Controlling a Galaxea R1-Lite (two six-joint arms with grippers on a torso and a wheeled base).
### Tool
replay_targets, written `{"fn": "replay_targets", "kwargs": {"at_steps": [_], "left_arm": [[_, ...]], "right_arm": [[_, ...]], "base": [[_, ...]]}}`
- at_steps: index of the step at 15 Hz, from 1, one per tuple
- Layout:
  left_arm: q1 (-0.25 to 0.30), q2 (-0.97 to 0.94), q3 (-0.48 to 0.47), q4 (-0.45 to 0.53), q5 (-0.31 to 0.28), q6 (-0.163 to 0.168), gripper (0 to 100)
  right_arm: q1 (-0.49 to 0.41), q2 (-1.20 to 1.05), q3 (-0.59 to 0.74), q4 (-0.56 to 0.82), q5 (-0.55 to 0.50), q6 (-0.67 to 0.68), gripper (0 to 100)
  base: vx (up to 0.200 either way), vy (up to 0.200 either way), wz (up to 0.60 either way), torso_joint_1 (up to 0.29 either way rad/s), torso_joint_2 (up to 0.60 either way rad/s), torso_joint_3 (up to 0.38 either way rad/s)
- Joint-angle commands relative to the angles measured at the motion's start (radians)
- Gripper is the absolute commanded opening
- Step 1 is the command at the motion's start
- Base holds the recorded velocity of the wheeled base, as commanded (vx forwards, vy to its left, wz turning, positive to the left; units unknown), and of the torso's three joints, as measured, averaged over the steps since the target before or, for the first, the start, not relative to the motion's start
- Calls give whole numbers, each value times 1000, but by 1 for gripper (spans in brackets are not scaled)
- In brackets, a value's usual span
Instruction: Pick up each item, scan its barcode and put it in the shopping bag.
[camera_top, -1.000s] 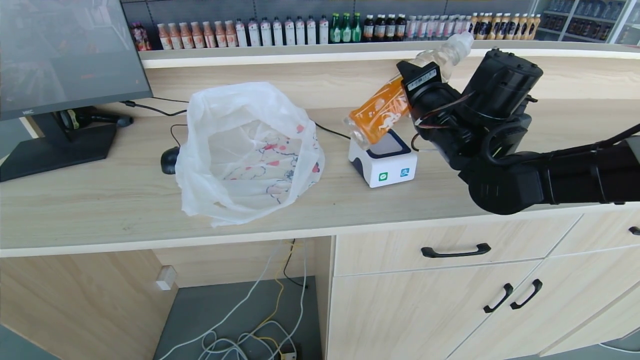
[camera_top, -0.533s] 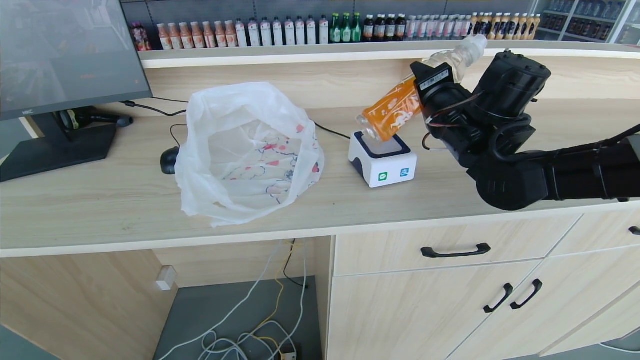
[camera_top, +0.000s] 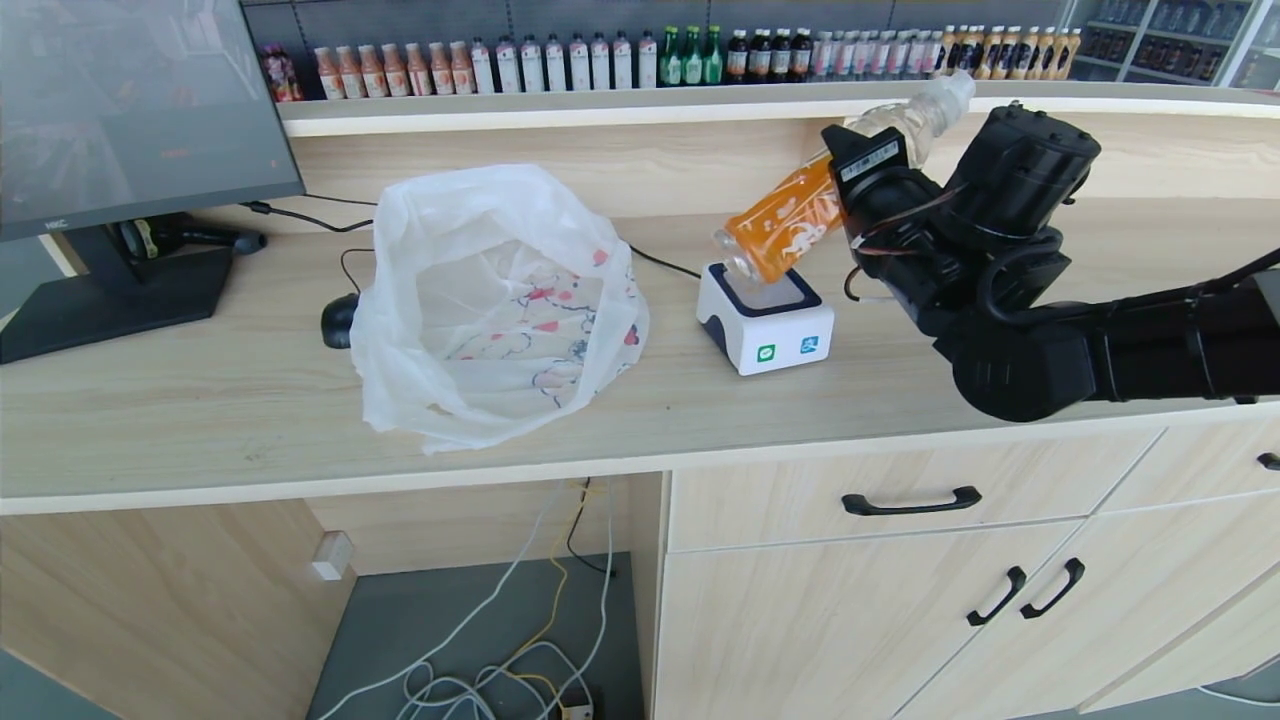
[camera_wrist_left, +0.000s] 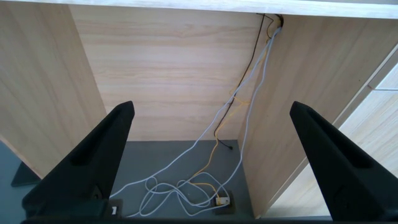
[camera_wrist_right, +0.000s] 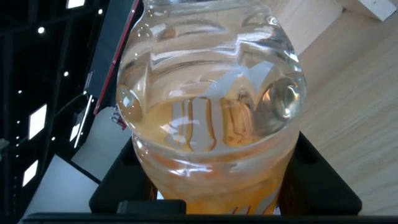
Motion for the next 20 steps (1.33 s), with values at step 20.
{"fn": "replay_targets", "kwargs": {"at_steps": [20], "left_arm": [[0,0,0,0,0,0,100]], "right_arm": [[108,-165,3,-60,26,-444,0]], "base": [[0,0,0,0,0,0]]}}
